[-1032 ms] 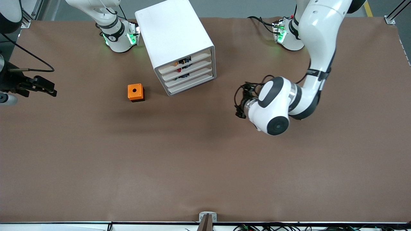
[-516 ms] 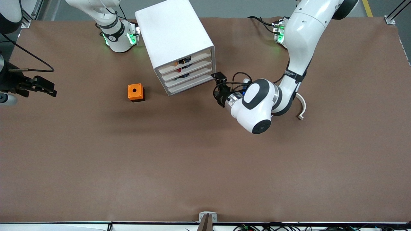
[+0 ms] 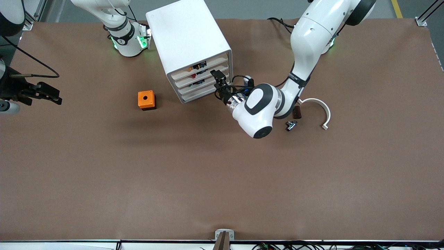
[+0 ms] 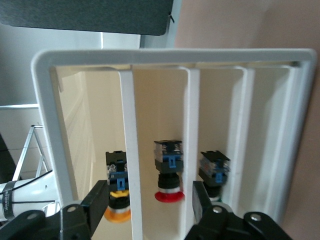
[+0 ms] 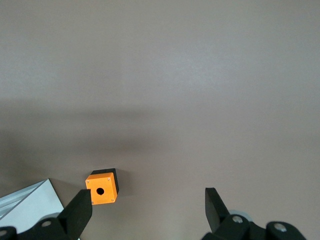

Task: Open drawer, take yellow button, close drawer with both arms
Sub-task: 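Grasp the drawer handle with the left gripper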

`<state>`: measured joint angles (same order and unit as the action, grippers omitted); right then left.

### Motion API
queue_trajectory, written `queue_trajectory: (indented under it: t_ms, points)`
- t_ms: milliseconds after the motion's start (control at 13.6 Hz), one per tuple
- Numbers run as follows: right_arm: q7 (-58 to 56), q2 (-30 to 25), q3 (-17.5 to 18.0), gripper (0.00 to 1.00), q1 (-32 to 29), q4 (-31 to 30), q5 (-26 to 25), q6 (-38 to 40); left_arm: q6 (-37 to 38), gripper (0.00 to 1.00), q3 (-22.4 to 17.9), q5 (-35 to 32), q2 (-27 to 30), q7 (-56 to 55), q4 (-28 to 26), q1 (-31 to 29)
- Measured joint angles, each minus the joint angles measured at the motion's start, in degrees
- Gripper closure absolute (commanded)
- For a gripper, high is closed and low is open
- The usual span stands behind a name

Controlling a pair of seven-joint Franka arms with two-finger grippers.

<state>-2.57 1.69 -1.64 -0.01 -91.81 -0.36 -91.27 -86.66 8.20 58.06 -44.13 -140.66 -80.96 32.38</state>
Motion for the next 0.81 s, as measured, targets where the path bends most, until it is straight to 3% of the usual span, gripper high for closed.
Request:
queue_trajectory:
  t_ms: [221, 590, 737, 811]
  points:
    - [0.0, 0.0, 0.0, 0.0, 0.0, 0.0, 0.0, 0.1, 0.0, 0.41, 0.0, 0.2, -0.3, -0.1, 0.0, 2.0]
    - [0.0, 0.3, 0.1, 0.0, 0.0, -0.3, 0.0, 0.3, 0.5, 0.72, 0.0, 1.5, -0.5, -0.9, 0.0, 2.9]
    - [0.0, 0.3, 0.1, 0.0, 0.0, -0.3, 0.0, 0.4, 0.9, 0.77, 0.0, 1.5, -0.6, -1.0, 0.0, 3.3]
    - [0.0, 0.3, 0.1, 0.0, 0.0, -0.3, 0.0, 0.4, 1.3, 0.86, 0.0, 1.5, -0.7, -1.0, 0.0, 3.3]
